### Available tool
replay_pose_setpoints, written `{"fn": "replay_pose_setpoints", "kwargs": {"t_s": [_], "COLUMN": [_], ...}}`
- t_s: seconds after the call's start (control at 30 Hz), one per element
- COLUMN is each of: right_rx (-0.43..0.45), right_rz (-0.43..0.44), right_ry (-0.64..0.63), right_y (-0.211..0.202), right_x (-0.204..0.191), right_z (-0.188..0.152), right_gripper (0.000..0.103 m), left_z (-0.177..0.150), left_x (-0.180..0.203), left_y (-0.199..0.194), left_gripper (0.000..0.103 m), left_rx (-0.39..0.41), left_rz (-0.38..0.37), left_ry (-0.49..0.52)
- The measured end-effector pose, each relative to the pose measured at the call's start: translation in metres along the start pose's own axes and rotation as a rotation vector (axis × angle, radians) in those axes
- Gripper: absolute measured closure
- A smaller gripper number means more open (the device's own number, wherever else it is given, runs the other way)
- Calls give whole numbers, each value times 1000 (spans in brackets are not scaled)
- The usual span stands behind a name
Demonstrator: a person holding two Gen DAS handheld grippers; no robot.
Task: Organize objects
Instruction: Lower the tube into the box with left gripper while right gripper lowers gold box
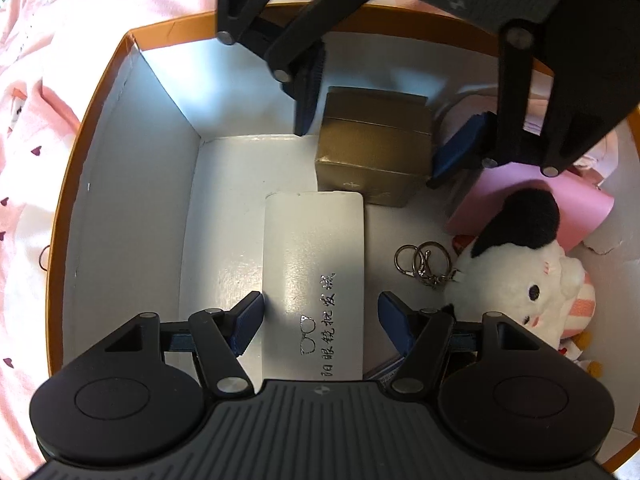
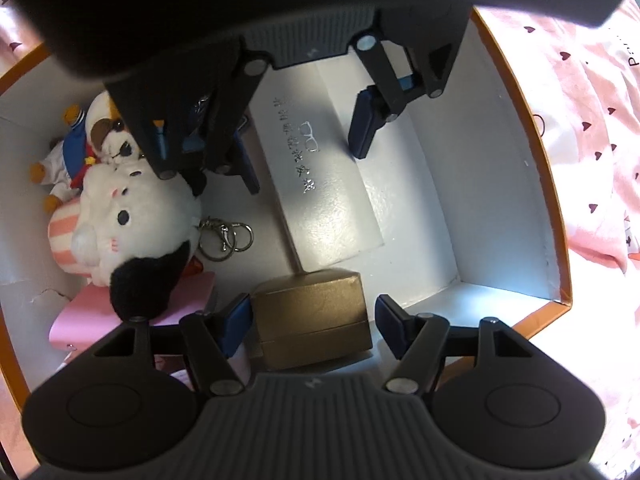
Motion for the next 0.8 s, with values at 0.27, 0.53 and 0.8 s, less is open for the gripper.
{"fn": "replay_pose_setpoints", "kwargs": {"t_s": [0.27, 0.53, 0.8], "right_rx": [8, 4, -29], "right_rz": [35, 74, 162], "right_ry": [-12, -37, -35], "right_y": [-5, -11, -6], "right_x": [-10, -20, -21], "right_z": [-7, -12, -13], "right_gripper": [38, 39, 33], "left_z": [-18, -40, -58], "left_x": [-4, -2, -18], "left_y": [-7, -13, -14], "left_gripper": [37, 39, 38], "left_rx": [7, 28, 36], "left_rz": [-104, -161, -195], "left_ry": [-43, -56, -87]}}
Point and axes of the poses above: each gripper's, at about its wrist camera, not at the fingertips, and y roughly the way its jaws point, x to its right, z to its top, the point moved 8 cm from there along y, roughly the way its jaws point, and after that the axes turned 3 degrees about -x, right-handed, at the moved point
